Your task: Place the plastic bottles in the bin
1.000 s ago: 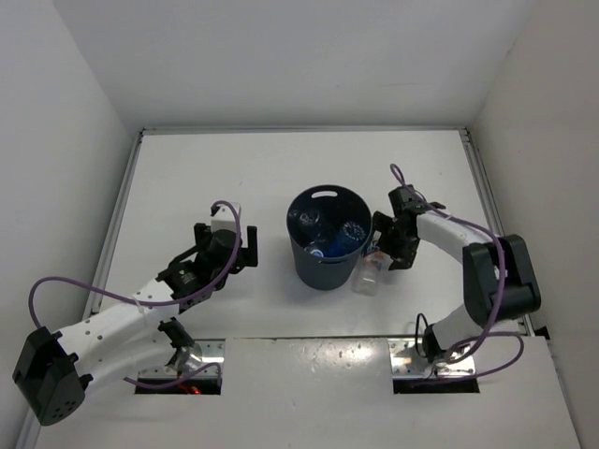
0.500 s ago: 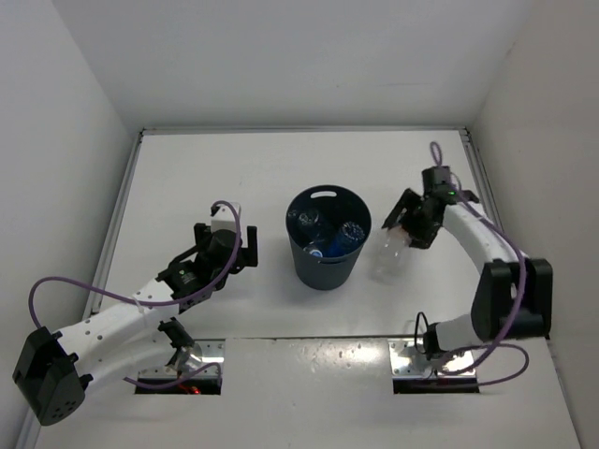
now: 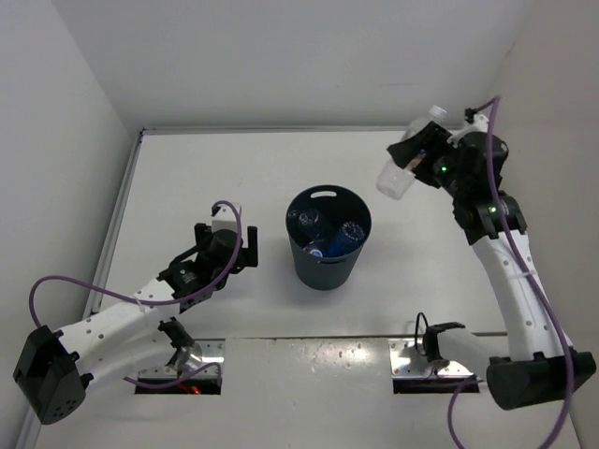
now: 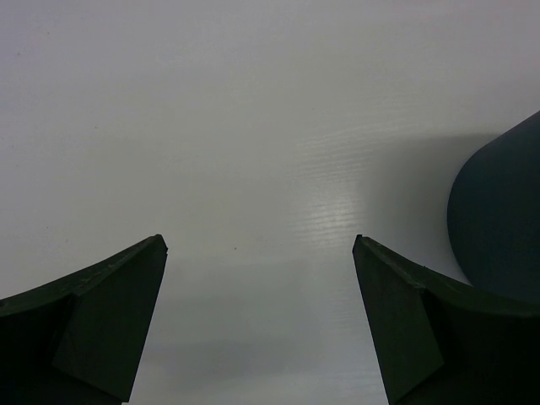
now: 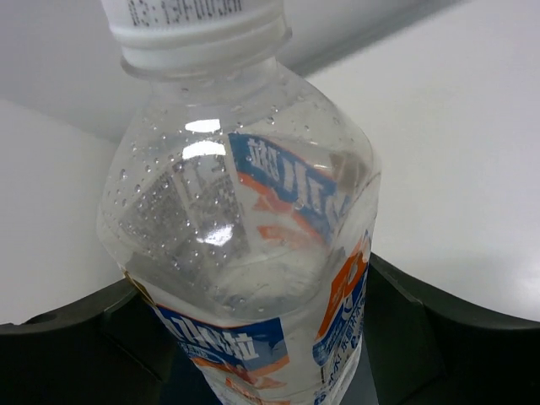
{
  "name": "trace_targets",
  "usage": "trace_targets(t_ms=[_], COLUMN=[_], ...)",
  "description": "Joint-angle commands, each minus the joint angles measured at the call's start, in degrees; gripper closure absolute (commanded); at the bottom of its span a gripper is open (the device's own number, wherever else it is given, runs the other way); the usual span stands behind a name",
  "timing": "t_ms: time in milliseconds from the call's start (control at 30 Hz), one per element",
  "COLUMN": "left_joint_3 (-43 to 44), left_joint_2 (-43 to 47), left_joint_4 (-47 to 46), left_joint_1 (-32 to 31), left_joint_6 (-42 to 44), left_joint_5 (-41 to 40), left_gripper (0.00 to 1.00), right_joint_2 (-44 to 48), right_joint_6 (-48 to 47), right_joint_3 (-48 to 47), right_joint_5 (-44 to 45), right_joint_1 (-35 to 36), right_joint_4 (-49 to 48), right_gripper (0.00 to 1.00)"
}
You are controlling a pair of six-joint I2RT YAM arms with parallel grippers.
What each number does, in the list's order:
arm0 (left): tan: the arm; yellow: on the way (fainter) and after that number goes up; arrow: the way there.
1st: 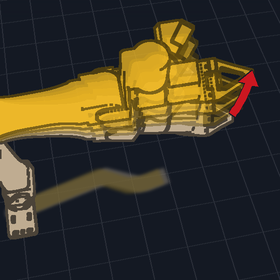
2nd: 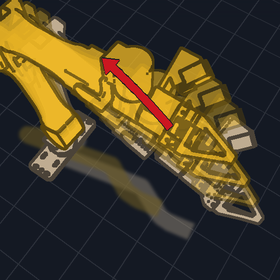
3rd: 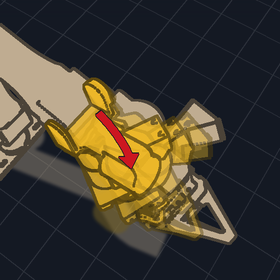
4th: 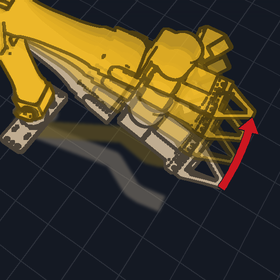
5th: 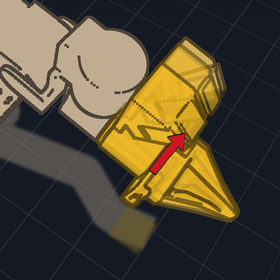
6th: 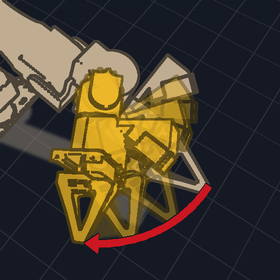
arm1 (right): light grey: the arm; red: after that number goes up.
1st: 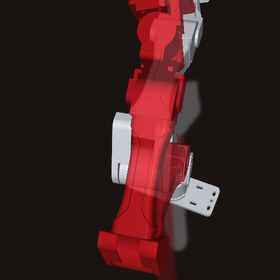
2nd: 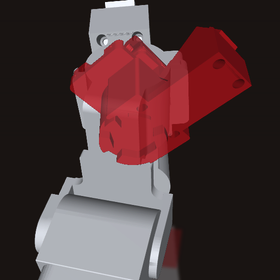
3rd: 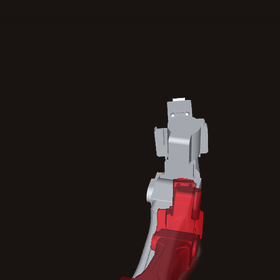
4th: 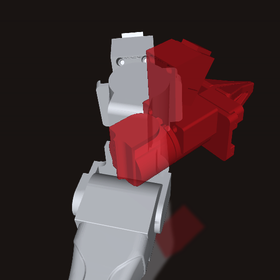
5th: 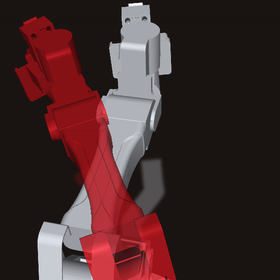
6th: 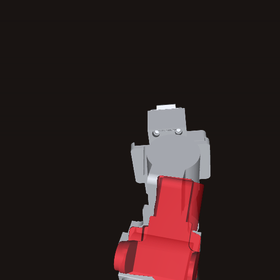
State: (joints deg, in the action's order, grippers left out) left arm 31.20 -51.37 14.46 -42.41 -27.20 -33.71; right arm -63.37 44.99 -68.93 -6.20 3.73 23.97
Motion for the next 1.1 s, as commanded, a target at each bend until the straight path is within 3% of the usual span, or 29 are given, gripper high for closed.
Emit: trace_targets(t_ms=[0,100,300,700,1067], left_joint_3=[-0.3,-0.3,-0.3,-0.3,-0.3], left_joint_2=[0.0,0.0,0.0,0.6,0.6], left_joint_4=[-1.5,-1.5,-2.1,-2.1,-2.1], left_joint_1=[-0.6,-0.6,-1.1,-1.1,-1.1], left_joint_6=[0.4,0.4,0.4,-0.1,-0.1], left_joint_5=[-0.3,-0.3,-0.3,-0.3,-0.3], left_gripper=[0.01,0.01,0.01,0.01,0.01], right_joint_2=[2.0,0.5,-5.7,-10.4,-11.7], right_joint_6=[-4.5,-15.4,-19.9,-22.7,-21.6], right_joint_3=[-1.8,-3.0,-5.6,-2.1,2.4], right_joint_5=[8.7,18.0,24.6,30.8,37.1], right_joint_1=[11.5,28.6,38.4,42.5,43.7], right_joint_4=[-13.0,-16.8,-15.6,-16.1,-15.4], right_gripper=[0.32,0.28,0.24,0.23,0.13])
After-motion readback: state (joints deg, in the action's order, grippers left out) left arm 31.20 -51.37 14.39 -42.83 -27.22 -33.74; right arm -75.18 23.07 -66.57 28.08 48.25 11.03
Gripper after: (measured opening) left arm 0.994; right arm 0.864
